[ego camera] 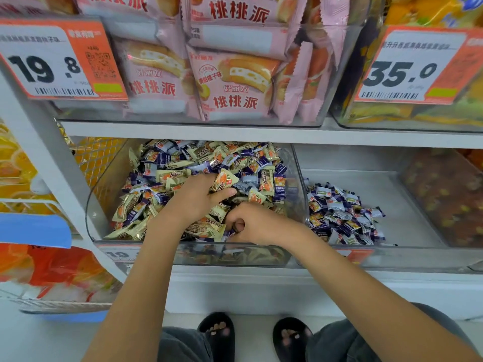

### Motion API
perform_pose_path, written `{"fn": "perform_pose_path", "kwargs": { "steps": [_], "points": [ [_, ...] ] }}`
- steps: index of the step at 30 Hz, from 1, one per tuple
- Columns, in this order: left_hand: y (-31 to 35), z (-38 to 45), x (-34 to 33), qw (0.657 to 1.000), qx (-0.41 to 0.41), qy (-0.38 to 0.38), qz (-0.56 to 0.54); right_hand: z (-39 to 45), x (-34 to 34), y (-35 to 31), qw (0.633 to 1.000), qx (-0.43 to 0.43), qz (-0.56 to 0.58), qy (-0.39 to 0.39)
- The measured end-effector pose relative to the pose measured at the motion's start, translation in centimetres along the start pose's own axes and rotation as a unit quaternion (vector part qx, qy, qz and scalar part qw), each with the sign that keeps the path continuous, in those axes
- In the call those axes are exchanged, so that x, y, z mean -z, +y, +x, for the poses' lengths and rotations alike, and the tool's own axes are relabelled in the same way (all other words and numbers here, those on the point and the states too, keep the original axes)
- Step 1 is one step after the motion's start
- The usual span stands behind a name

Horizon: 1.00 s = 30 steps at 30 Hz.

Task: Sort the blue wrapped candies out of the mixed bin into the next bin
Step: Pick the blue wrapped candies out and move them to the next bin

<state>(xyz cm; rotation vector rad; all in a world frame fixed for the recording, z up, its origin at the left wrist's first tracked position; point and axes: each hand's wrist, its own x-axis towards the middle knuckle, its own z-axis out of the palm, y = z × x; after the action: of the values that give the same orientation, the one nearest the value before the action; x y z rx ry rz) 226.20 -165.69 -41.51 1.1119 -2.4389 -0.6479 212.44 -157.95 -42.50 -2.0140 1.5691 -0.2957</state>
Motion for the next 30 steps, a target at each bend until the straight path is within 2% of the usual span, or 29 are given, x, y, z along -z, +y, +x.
{"fn": "perform_pose_path", "kwargs": {
  "steps": [3, 6, 8, 11, 13, 15, 18, 20, 22, 24, 26, 27, 30],
  "points": [
    [0.0, 0.0, -0.1, 1.0, 0.006, 0.0, 0.002, -0.8, 0.8, -0.3, 0.999, -0.015, -0.016, 0.034],
    [-0.4, 0.1, -0.1, 1.0, 0.01, -0.005, -0.003, -3.2, 2.2, -0.8, 0.985, -0.034, -0.019, 0.166],
    [-0.4, 0.1, -0.1, 1.0, 0.005, -0.006, -0.014, -5.5, 3.3, -0.9, 0.955, -0.04, -0.006, 0.293],
    [-0.2, -0.1, -0.1, 1.0, -0.004, 0.001, -0.006, -8.8, 4.8, -0.2, 0.894, -0.081, 0.158, 0.411],
    [0.0, -0.2, 0.0, 1.0, -0.002, -0.001, 0.002, -10.3, 5.3, 1.1, 0.85, -0.125, 0.274, 0.431],
    [0.2, -0.2, 0.0, 1.0, 0.006, -0.006, 0.005, -11.3, 5.4, 2.3, 0.823, -0.155, 0.329, 0.437],
    [0.6, -0.3, 0.1, 1.0, 0.019, -0.015, 0.014, -11.8, 5.1, 3.1, 0.791, -0.143, 0.408, 0.433],
    [0.6, -0.2, 0.1, 0.999, 0.022, -0.02, 0.022, -11.7, 5.0, 2.7, 0.784, -0.114, 0.45, 0.411],
    [0.4, -0.1, 0.0, 0.999, 0.025, -0.024, 0.025, -11.0, 5.0, 1.8, 0.815, -0.102, 0.427, 0.378],
    [0.5, -0.1, 0.2, 0.999, 0.028, -0.024, 0.032, -9.9, 5.0, 1.2, 0.854, -0.114, 0.346, 0.372],
    [0.7, -0.3, 0.2, 0.999, 0.026, -0.019, 0.027, -9.1, 5.1, 1.1, 0.863, -0.119, 0.291, 0.397],
    [0.8, -0.4, 0.2, 0.999, 0.023, -0.014, 0.026, -9.0, 5.1, 1.2, 0.852, -0.118, 0.29, 0.42],
    [0.7, -0.4, 0.2, 1.0, 0.017, -0.008, 0.02, -10.5, 5.0, 2.8, 0.781, -0.139, 0.317, 0.52]
  ]
}}
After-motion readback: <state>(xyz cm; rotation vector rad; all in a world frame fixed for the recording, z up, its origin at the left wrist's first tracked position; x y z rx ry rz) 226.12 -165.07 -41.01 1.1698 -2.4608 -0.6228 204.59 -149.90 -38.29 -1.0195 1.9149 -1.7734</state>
